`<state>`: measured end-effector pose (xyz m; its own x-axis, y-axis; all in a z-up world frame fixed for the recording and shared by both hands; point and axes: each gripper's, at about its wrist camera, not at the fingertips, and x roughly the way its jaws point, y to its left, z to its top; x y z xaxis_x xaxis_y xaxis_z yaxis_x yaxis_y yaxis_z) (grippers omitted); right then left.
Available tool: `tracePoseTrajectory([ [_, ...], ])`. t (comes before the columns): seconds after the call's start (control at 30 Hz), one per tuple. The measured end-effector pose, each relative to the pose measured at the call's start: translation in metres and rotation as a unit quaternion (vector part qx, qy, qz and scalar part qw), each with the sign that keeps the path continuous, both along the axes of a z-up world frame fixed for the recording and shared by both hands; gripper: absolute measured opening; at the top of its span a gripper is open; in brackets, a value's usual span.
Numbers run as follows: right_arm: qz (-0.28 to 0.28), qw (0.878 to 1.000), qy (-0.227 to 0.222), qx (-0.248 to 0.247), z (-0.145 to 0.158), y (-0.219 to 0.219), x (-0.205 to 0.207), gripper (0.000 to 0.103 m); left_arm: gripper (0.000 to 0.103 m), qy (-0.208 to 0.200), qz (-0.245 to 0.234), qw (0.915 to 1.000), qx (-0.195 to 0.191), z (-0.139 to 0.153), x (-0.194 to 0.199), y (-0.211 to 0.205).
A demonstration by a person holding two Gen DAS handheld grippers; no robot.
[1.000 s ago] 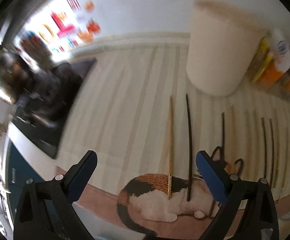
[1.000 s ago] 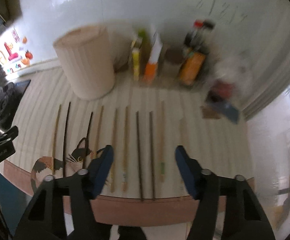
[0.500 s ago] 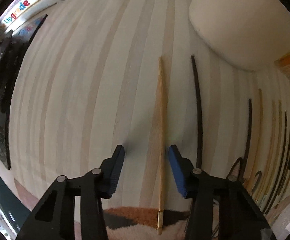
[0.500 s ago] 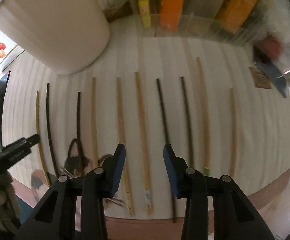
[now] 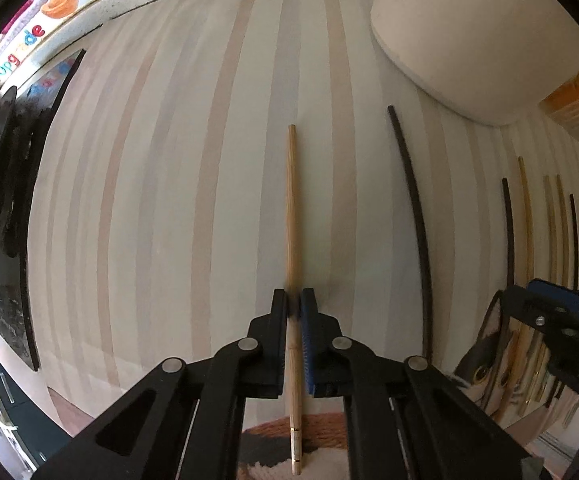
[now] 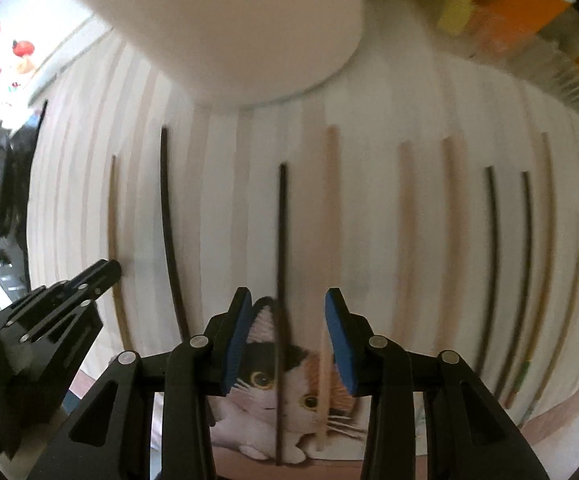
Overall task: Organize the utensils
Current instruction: 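Grasp a wooden chopstick with the left tool while the right tool grasps a black chopstick, then lift both held chopsticks and carry them above the cream utensil holder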
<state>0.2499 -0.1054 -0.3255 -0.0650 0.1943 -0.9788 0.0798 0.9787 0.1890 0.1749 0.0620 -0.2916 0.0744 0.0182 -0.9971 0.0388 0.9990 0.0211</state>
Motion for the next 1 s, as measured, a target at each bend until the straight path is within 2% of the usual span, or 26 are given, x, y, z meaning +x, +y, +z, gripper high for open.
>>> tracePoseTrajectory([
  [0.13, 0.021, 0.999, 0.018, -0.024, -0.009, 0.017, -0.006, 0.027, 0.004, 0.001, 0.007, 0.9999, -0.008, 0.007, -0.003, 0.005],
  [0.2, 0.032, 0.998, 0.013, -0.046, -0.008, 0.023, -0.009, 0.014, 0.004, 0.001, 0.009, 0.9999, -0.012, 0.01, -0.007, 0.007],
  [0.27, 0.038, 0.997, 0.013, -0.068, -0.006, 0.028, -0.009, 0.006, 0.004, 0.001, 0.009, 0.9998, -0.016, 0.013, -0.013, 0.01],
  [0.37, 0.032, 0.996, 0.003, -0.083, -0.008, 0.032, -0.004, 0.006, 0.004, 0.001, 0.009, 0.9998, -0.02, 0.02, -0.018, 0.015],
  [0.43, 0.03, 0.995, -0.008, -0.096, -0.006, 0.035, 0.001, 0.006, 0.004, 0.002, 0.007, 0.9998, -0.021, 0.013, 0.002, 0.017],
  [0.63, 0.044, 0.995, 0.009, -0.094, 0.0, 0.047, 0.006, 0.006, 0.005, 0.001, -0.003, 0.9997, -0.025, -0.001, 0.023, 0.043],
  [0.73, 0.048, 0.994, 0.04, -0.09, -0.006, 0.057, 0.01, 0.009, 0.005, 0.001, 0.001, 0.9997, -0.024, -0.001, 0.026, 0.038],
  [0.93, 0.056, 0.992, 0.038, -0.104, 0.0, 0.076, -0.002, 0.009, 0.005, 0.003, 0.003, 0.9999, -0.01, -0.003, 0.033, 0.027],
  [1.0, 0.057, 0.992, 0.04, -0.104, -0.011, 0.074, 0.007, 0.009, 0.005, 0.006, 0.0, 1.0, -0.002, -0.005, 0.034, 0.021],
])
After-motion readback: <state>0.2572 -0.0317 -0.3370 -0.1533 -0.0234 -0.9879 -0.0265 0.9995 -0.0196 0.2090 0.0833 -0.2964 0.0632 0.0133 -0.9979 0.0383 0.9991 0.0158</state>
